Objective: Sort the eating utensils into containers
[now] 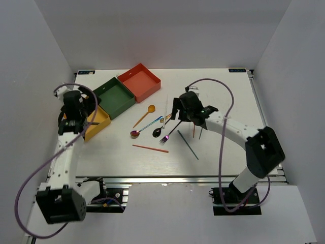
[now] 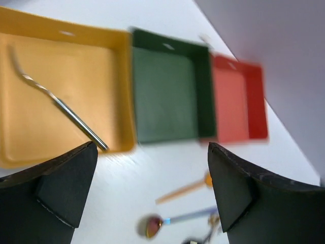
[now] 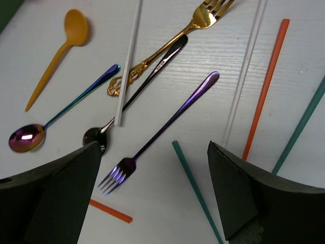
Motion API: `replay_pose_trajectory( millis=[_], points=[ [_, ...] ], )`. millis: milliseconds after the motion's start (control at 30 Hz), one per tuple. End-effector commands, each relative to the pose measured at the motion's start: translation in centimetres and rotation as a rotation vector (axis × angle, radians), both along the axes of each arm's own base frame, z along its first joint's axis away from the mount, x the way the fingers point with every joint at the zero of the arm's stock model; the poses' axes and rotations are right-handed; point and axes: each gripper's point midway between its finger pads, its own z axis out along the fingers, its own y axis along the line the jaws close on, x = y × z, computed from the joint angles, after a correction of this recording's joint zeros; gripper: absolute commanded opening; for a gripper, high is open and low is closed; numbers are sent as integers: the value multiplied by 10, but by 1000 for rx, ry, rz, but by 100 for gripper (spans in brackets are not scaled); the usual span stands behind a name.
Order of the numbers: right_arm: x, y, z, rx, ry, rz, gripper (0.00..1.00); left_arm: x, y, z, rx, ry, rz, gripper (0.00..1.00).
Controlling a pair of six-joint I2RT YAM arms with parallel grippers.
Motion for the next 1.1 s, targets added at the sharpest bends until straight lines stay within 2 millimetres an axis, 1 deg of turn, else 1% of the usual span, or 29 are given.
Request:
replay_pose_trajectory(
  millis=[0, 33, 67, 100, 133, 167, 200, 233, 267, 300, 333, 367, 433, 467, 500, 533, 567, 600, 633, 700, 733, 767, 833, 867, 1000, 1033, 1067],
  points=[
    [25, 1, -4, -57, 31, -154, 89, -24, -42, -10, 109, 30, -201, 98],
    [26, -3, -8, -103, 36, -198, 89, -34, -62, -14, 123, 34, -268, 98],
    [34, 2, 0, -99, 17, -223, 89, -42, -70, -20, 140, 54, -313, 98],
    [37, 2, -8, -118, 25, -242, 89, -48, -76, -24, 155, 60, -353, 98],
    [40, 4, -9, -112, 20, -256, 88, -56, -83, -27, 173, 60, -389, 98],
    [46, 10, -4, -92, 4, -261, 86, -64, -79, -31, 209, 84, -396, 98],
    [49, 12, -11, -100, 18, -275, 83, -69, -78, -32, 229, 80, -398, 98],
    [49, 15, -13, -97, 32, -282, 81, -75, -73, -41, 249, 94, -386, 98],
    [49, 19, -12, -83, 38, -296, 79, -80, -68, -31, 254, 55, -349, 98],
    [50, 23, -12, -76, 33, -299, 76, -83, -69, -26, 262, 42, -349, 98],
    [48, 29, -10, -78, 15, -297, 76, -83, -72, -21, 263, 13, -360, 98],
    [52, 35, -9, -62, 0, -301, 75, -85, -74, -15, 257, -22, -360, 98],
    [55, 42, -9, -58, 1, -300, 73, -87, -76, -16, 256, -13, -369, 98],
    [58, 44, -19, -77, 15, -307, 71, -85, -78, -18, 258, 0, -374, 98],
    [62, 42, -13, -97, 21, -328, 70, -85, -79, -20, 258, 10, -381, 98],
    [64, 42, -15, -110, 30, -338, 69, -85, -79, -21, 258, 18, -380, 98],
    [66, 42, -22, -130, 37, -350, 69, -84, -79, -22, 258, 19, -380, 98],
    [71, 42, -19, -133, 19, -364, 68, -84, -79, -22, 258, 19, -380, 98],
    [73, 42, -19, -139, 14, -372, 67, -84, -80, -20, 257, 16, -384, 98],
    [79, 41, -28, -161, 19, -385, 65, -85, -80, -21, 257, 14, -386, 98],
    [83, 41, -24, -161, 22, -395, 65, -85, -81, -20, 257, 12, -387, 98],
    [84, 41, -30, -175, 33, -401, 64, -85, -81, -21, 257, 13, -389, 98],
    [90, 40, -31, -179, 26, -417, 61, -86, -83, -20, 257, 10, -394, 98],
    [93, 38, -34, -180, 26, -419, 60, -86, -83, -20, 258, 9, -396, 98],
    [111, 34, -42, -160, 42, -429, 58, -86, -87, -21, 259, 9, -410, 98],
    [112, 31, -53, -186, 61, -429, 58, -86, -88, -21, 259, 12, -414, 98],
    [118, 32, -47, -175, 54, -437, 57, -87, -89, -20, 260, 9, -415, 98]
  ],
)
